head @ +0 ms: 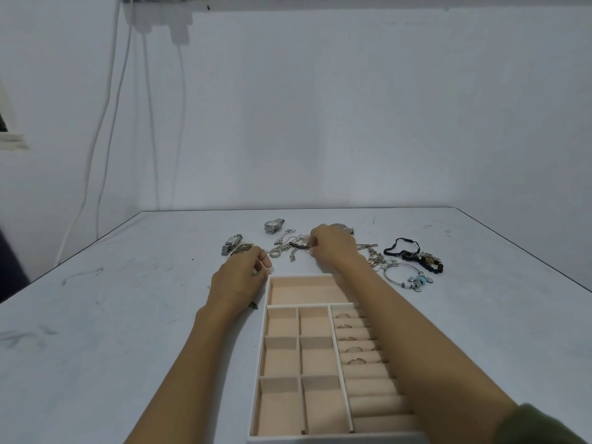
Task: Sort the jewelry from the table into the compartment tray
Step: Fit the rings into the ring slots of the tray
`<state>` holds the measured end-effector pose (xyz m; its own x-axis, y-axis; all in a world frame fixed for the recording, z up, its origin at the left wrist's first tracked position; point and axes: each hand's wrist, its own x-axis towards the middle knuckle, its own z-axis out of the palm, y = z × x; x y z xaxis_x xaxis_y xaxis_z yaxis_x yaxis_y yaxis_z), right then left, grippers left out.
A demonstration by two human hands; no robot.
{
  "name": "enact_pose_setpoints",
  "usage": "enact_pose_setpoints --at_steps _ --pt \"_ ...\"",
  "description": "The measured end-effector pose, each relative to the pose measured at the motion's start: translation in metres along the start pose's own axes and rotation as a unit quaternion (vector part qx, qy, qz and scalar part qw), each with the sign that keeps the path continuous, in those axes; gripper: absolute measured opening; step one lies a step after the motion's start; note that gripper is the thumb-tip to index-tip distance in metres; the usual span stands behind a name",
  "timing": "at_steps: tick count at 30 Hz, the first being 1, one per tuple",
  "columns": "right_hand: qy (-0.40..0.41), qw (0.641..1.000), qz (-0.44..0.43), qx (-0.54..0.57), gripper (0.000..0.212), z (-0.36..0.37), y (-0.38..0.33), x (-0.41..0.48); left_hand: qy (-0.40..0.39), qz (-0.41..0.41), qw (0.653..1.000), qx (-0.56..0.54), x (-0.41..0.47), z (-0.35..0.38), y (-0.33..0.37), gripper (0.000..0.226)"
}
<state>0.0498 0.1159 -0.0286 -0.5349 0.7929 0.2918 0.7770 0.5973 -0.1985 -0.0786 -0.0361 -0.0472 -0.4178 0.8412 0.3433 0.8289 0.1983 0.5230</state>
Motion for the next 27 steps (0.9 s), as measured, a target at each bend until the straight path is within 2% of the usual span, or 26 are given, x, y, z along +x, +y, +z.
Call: enact_pose_setpoints --at_steps 6,14,27 --pt "0.006 1.0 0.027 0.004 0.025 -0.0019 -0.0001 -0.002 -0.003 0.0 1.0 0.001 0.0004 -0.0003 -0.0004 0.009" --pt "0.028 0.998 0.032 0.039 0.016 -0.0024 0.001 -0.0068 -0.008 -0.004 1.0 0.005 -0.0003 -0.0011 0.0014 0.009" --pt "0.004 0.998 0.047 0.046 0.022 0.0026 -0.0085 -0.0069 -0.011 -0.002 1.0 0.006 -0.0004 -0.0016 0.0013 0.009"
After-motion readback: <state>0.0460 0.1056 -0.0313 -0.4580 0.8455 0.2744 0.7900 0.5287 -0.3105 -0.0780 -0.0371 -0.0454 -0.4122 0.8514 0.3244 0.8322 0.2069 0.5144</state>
